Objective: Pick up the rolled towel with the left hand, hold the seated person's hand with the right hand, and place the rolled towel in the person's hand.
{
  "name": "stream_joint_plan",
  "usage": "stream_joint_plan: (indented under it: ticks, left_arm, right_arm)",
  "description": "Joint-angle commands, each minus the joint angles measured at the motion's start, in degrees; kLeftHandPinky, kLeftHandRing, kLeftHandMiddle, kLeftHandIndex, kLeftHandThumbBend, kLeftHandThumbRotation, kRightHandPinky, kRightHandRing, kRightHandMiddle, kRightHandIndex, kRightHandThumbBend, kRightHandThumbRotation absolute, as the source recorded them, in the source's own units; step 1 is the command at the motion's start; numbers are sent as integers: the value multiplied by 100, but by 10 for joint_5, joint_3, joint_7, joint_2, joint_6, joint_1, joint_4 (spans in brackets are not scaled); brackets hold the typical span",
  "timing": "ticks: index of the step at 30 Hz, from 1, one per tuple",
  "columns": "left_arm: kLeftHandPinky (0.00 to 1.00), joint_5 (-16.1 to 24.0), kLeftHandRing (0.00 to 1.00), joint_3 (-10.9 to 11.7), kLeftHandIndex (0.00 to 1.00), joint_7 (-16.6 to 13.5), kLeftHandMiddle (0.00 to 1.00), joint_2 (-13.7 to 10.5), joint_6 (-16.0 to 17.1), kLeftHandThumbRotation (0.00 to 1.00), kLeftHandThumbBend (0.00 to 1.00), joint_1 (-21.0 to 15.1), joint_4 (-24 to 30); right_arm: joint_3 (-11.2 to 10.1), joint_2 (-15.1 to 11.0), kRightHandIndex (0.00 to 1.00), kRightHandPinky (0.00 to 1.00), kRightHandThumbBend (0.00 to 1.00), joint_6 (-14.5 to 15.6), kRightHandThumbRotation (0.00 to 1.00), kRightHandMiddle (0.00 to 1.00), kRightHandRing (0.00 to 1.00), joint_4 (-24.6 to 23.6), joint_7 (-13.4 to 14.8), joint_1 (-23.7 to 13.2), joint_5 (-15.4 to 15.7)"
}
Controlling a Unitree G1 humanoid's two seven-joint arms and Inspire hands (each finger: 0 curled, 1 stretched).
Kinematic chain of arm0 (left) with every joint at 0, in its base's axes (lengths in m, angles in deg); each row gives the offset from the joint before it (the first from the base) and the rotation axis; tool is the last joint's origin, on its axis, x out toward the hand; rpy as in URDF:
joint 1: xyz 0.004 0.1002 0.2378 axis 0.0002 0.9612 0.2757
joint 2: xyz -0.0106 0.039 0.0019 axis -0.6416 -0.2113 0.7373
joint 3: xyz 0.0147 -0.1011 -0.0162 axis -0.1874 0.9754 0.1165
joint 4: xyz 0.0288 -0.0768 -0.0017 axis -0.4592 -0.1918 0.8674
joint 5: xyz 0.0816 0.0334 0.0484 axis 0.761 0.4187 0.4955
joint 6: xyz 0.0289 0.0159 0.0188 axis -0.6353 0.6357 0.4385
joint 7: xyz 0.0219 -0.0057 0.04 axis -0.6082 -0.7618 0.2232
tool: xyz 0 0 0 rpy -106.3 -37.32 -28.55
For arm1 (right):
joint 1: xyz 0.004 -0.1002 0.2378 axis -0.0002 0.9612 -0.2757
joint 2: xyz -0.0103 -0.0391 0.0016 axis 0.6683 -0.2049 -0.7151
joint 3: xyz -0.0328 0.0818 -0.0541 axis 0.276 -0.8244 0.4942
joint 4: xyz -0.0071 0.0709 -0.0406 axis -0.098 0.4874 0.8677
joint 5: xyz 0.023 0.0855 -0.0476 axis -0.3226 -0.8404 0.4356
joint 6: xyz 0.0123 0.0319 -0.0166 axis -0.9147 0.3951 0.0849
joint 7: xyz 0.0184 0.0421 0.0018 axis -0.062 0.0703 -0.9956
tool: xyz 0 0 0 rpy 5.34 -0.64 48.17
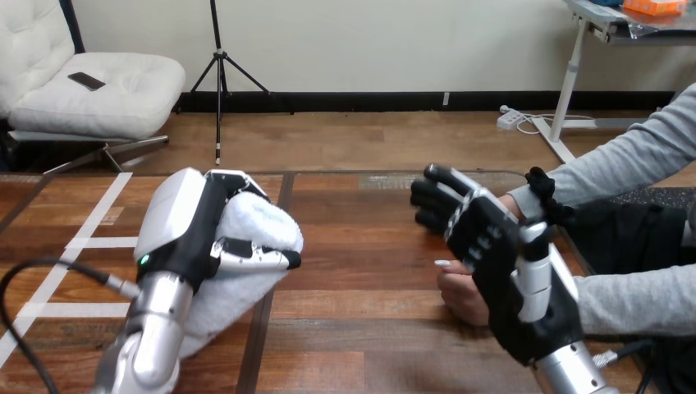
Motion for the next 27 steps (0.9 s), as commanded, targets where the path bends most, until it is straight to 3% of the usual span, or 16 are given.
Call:
stream_joint_plan:
  ticks: [1, 6, 15, 27]
  left_arm:
    - [18, -57, 25, 92, 40, -51, 42, 26, 64, 0, 87, 44, 252]
    - [20, -70, 27, 95, 39, -56, 42, 36, 88, 0, 86, 66, 275]
    - [25, -79, 32, 96, 39, -59, 41, 58, 97, 0, 85, 104, 322]
    - [26, -141, 34, 91, 39, -43, 41, 90, 124, 0, 85, 123, 337]
  right_arm:
    - [-21, -38, 85, 89, 96, -85, 100, 85, 87, 86, -6, -125, 36]
    - [-22, -52, 85, 89, 95, -99, 100, 86, 87, 114, -14, -141, 43]
    - [-16, -90, 88, 90, 95, -104, 100, 89, 90, 149, -24, -165, 68]
    - [-16, -133, 94, 98, 95, -115, 100, 96, 97, 198, -16, -196, 105]
